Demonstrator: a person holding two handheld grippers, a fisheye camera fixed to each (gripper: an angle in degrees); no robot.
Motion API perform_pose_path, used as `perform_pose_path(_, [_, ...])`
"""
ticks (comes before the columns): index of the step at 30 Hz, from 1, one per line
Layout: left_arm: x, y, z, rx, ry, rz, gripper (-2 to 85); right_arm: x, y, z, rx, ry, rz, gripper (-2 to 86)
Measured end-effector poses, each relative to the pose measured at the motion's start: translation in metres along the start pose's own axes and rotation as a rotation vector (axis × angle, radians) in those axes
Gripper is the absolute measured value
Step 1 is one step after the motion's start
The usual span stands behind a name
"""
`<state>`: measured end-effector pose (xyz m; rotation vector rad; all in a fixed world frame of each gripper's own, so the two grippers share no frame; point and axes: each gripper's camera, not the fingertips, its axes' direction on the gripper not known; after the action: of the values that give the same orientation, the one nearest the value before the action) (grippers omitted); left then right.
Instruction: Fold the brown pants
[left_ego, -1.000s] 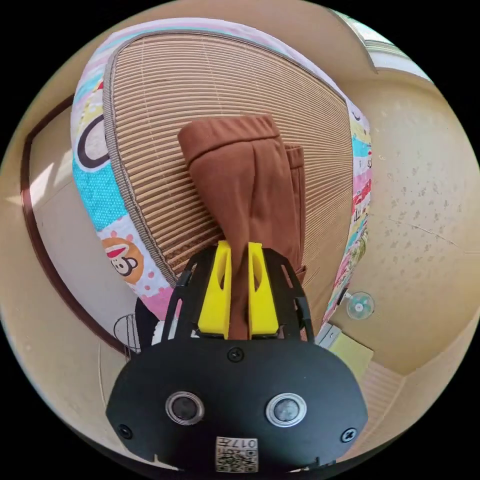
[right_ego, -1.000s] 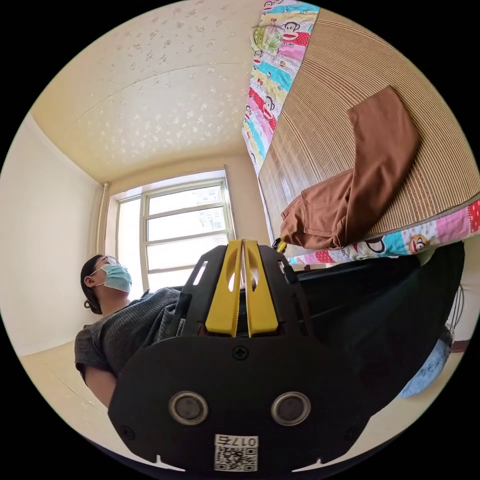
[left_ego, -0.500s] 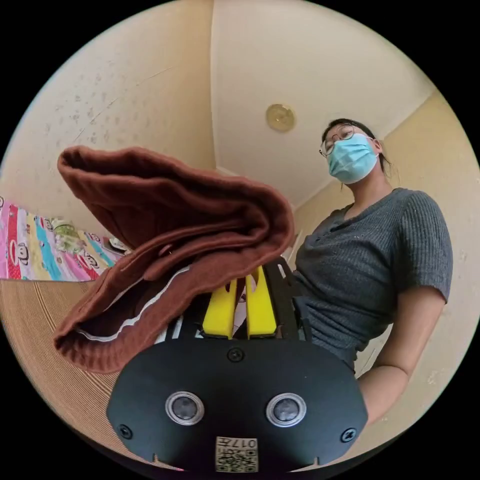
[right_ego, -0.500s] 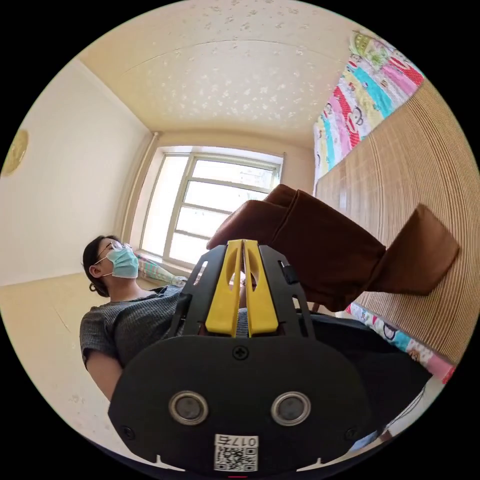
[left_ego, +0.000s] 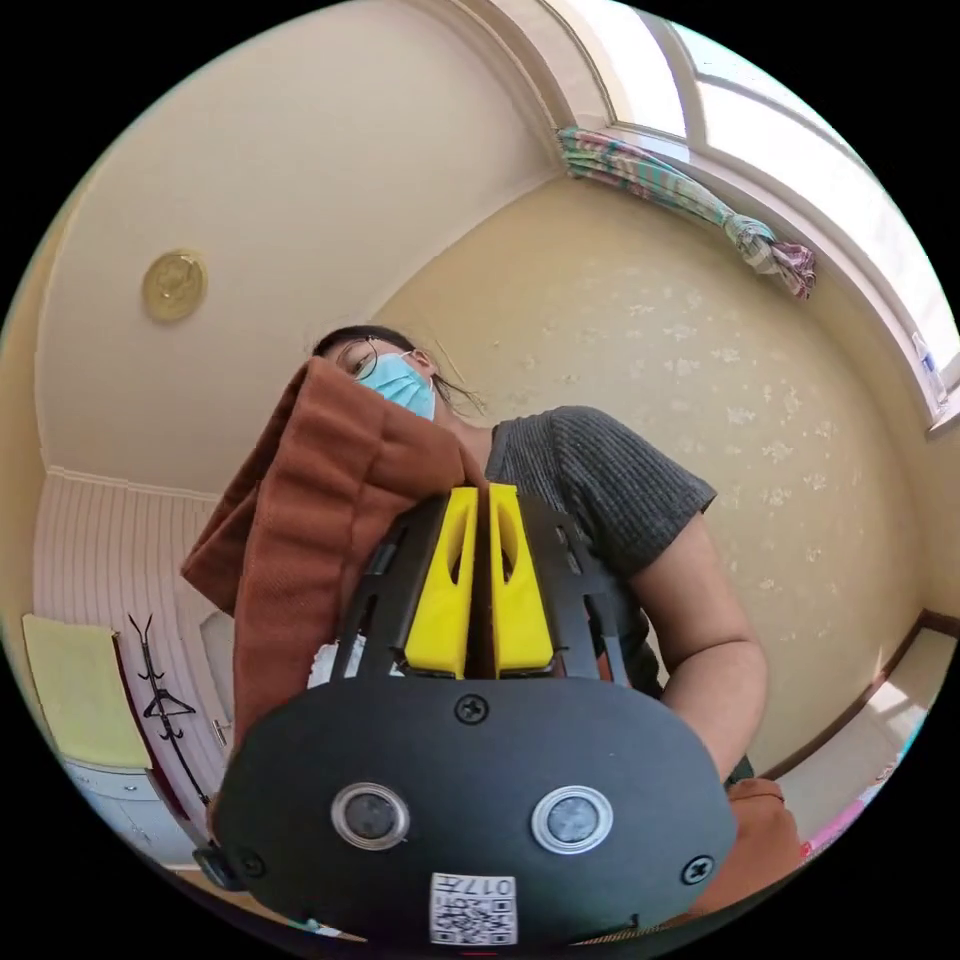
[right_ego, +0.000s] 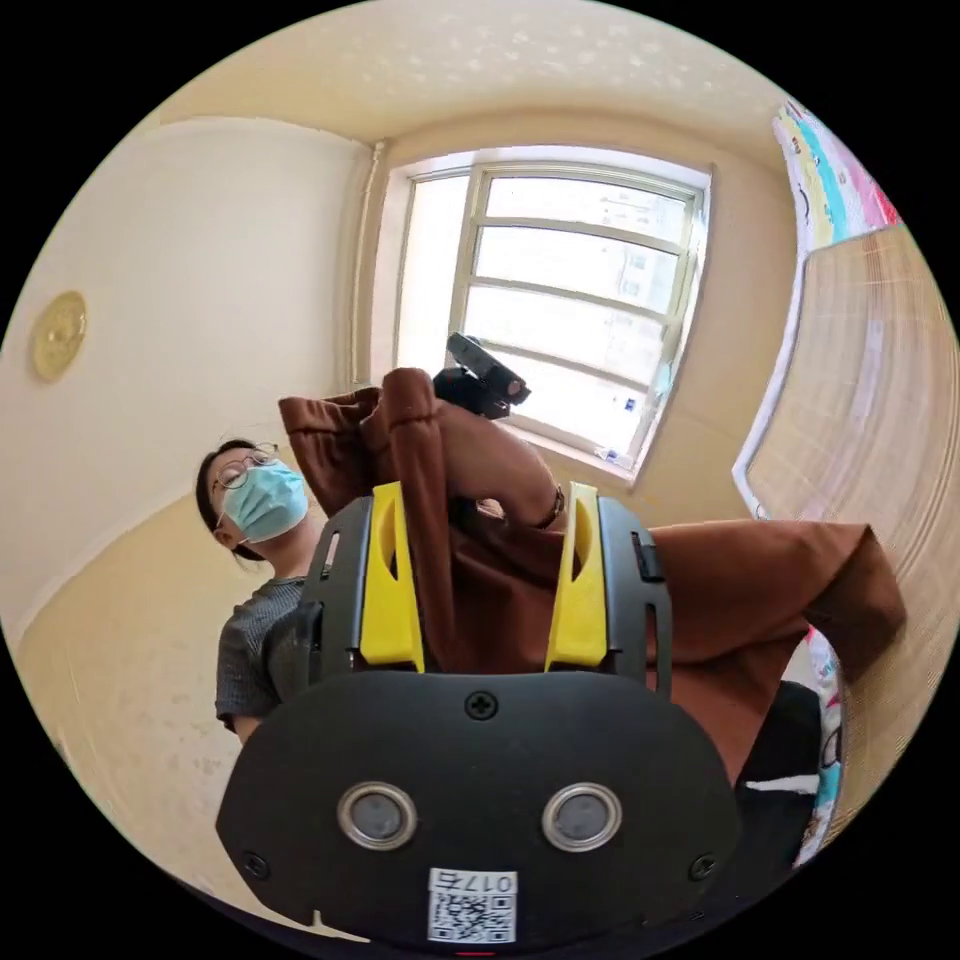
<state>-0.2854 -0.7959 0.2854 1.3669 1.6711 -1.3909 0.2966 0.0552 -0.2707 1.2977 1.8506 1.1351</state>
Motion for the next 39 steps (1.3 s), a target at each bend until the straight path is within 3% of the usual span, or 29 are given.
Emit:
perform_pose_path(2, [-0.005, 0.013, 0.007, 0.011, -0.023, -0.020, 0.3, 0.012, 0.001, 0.005, 0.047, -0.334, -0.123, 5.5])
perform_pose_path(4, [-0.004, 0.018, 0.011, -0.044, -0.114, -0.062, 0.5, 0.005, -0.002, 0.001, 0.081, -0.424, -0.203, 2.9])
perform_pose_path(7, [-0.001, 0.009, 0.011, -0.246, -0.330, -0.224, 0.8, -0.041, -0.007, -0.017, 0.121, -0.353, -0.392, 1.7])
perform_pose_path(11, [0.016, -0.004, 0.013, -0.477, -0.860, -0.437, 2.0, -0.119, -0.006, -0.029, 0.205, -0.098, -0.618, 1.0])
perform_pose_path(15, [0.020, 0.014, -0.011, -0.404, -1.475, -0.727, 7.4, -0.146, -0.013, -0.017, 0.274, -0.057, -0.697, 0.7])
perform_pose_path(18, [0.024, 0.044, 0.007, -0.369, -1.748, -0.718, 12.4, -0.145, -0.022, 0.001, 0.292, -0.118, -0.739, 0.6])
perform_pose_path(22, [-0.022, 0.104, 0.052, -0.388, -1.733, -0.670, 15.3, -0.134, -0.024, 0.027, 0.262, -0.120, -0.756, 0.6])
perform_pose_path(24, [-0.087, 0.160, 0.056, -0.516, -1.661, -0.843, 18.3, -0.124, -0.021, 0.034, 0.267, -0.222, -0.762, 0.6])
perform_pose_path(27, [-0.124, 0.195, 0.046, -0.541, -1.671, -0.878, 17.8, -0.126, -0.017, 0.047, 0.252, -0.235, -0.748, 0.6])
perform_pose_path(39, [-0.192, 0.221, -0.027, -0.540, -1.443, -0.991, 18.0, -0.239, 0.057, 0.163, -0.002, -0.525, -1.016, 0.5])
